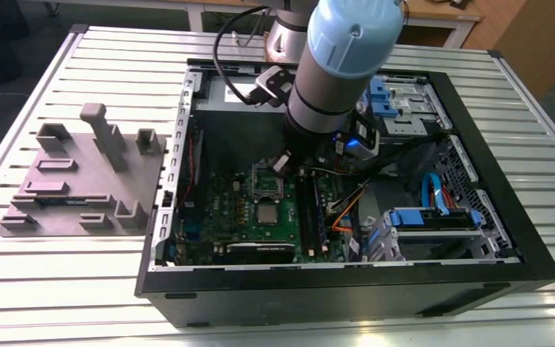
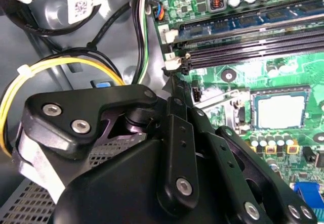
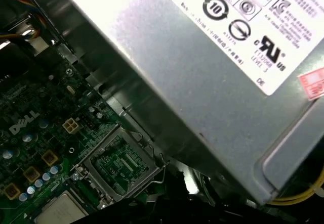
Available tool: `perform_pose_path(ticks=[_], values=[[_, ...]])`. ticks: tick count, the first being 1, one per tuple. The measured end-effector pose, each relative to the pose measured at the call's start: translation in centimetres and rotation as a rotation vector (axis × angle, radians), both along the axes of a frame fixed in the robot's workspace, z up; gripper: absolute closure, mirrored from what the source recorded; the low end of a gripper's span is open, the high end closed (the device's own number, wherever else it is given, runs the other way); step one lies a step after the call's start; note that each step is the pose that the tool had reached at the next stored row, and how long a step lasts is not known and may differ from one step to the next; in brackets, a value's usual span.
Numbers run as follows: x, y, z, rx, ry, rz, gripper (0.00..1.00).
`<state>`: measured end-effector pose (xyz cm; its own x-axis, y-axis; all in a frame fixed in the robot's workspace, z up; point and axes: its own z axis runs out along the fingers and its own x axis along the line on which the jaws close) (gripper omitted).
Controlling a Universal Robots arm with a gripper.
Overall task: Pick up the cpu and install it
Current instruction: 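Close the cpu cover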
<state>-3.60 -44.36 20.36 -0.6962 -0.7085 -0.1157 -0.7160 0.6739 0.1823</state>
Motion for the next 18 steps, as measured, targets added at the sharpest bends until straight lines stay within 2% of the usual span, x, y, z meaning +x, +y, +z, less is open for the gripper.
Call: perform_pose_path(ticks=[6, 18], values=[[-0.11, 0.00, 0.70, -0.0074, 0.0001, 0.000, 0.90], [-0.12, 0.00, 0.74, -0.0096, -0.0001, 0.000, 0.90]])
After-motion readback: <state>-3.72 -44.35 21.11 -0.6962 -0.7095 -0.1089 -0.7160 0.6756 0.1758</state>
